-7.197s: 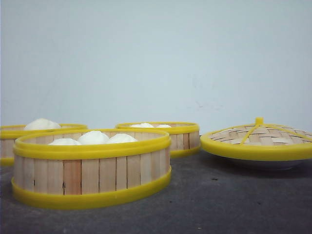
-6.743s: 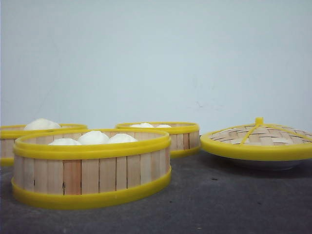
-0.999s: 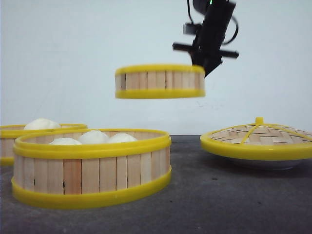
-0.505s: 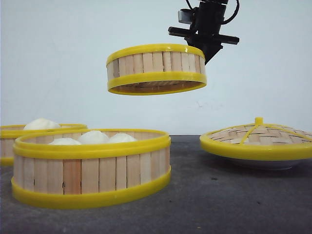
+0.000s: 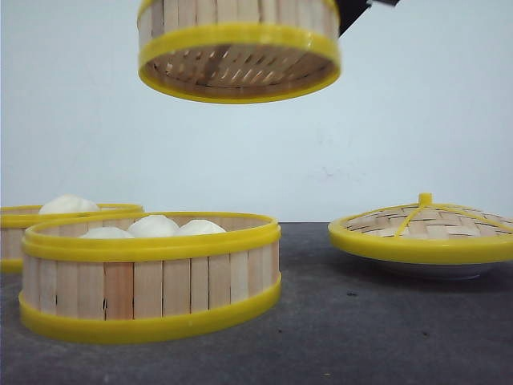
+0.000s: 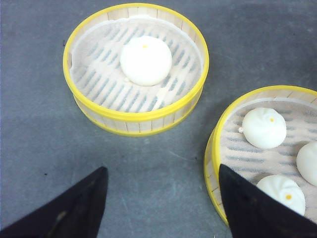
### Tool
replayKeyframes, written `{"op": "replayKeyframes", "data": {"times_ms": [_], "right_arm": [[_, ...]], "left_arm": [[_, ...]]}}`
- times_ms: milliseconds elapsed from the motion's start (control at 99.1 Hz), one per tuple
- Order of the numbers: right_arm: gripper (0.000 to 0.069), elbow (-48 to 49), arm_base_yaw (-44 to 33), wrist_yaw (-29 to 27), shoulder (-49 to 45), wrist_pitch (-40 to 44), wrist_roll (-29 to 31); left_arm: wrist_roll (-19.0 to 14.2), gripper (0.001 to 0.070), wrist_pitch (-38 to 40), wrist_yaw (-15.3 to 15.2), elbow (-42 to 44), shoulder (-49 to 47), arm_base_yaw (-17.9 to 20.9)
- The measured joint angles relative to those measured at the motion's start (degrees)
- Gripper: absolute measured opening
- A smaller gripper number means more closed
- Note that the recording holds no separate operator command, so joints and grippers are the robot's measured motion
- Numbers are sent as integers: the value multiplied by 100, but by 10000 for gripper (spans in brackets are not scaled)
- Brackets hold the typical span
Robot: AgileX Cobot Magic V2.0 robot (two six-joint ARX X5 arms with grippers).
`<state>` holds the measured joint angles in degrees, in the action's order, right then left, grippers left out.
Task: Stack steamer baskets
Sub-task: 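Carry the basket with the right gripper over the nearest basket and lower it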
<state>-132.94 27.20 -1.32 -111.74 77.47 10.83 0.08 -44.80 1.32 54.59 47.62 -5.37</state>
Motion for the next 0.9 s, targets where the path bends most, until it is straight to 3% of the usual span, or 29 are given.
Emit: {"op": "replayKeyframes", "data": {"times_ms": [141,273,394,515,898], "right_arm": [[23,1366,118,-796,887,2,-4],[23,2387,131,-831,1550,-2,-4],[23,3281,153,-619,2124,-282,-4],[23,4026,157,-162,2527,-1113,15],[23,5482,562,223,2535,-3449,57]], "left_arm": [[0,418,0,0,0,0,0],[0,418,2,0,0,0,0],[2,418,4,-7,0,0,0],[17,418,2,0,0,0,-2],[20,418,4,0,0,0,-2]]}}
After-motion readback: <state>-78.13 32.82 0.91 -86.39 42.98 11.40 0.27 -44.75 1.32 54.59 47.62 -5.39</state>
